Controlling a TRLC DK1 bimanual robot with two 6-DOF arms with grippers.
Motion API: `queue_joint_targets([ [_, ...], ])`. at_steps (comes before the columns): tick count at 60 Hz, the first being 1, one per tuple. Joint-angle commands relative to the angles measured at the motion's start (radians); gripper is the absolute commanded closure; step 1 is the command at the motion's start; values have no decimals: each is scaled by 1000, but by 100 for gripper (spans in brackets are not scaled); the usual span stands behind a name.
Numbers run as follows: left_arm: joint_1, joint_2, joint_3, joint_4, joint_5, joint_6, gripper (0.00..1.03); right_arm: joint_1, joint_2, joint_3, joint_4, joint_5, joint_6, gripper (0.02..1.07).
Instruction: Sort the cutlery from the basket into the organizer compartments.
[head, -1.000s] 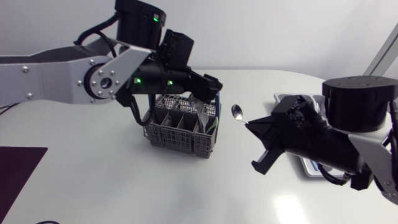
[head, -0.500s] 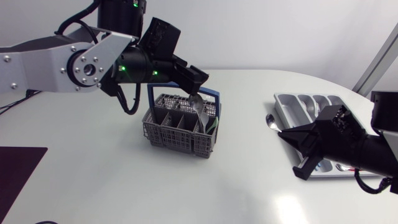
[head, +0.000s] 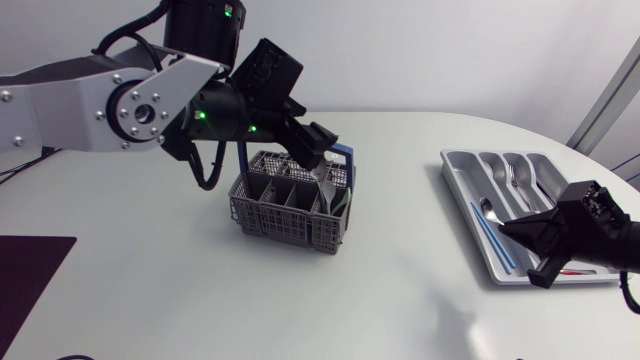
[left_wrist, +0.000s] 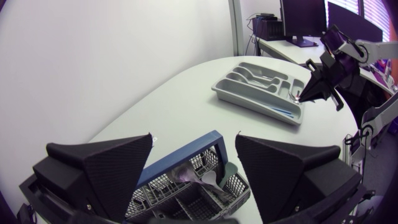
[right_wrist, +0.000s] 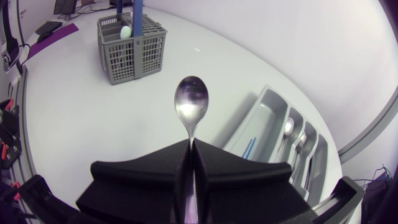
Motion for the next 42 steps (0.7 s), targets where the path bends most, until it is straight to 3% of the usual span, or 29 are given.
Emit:
queue_joint_targets([
  [1,-7,-9,23,-10,-7,39,11,-71,72,66,-37,-26,-133,100],
  [19,-33,5,12,-39,-21,111,11,-261,313,233,-209,-48,-461,100],
  [42,-64,18,-25,-62,-67,278,11,-424,634,428,-264,-14,-746,100],
])
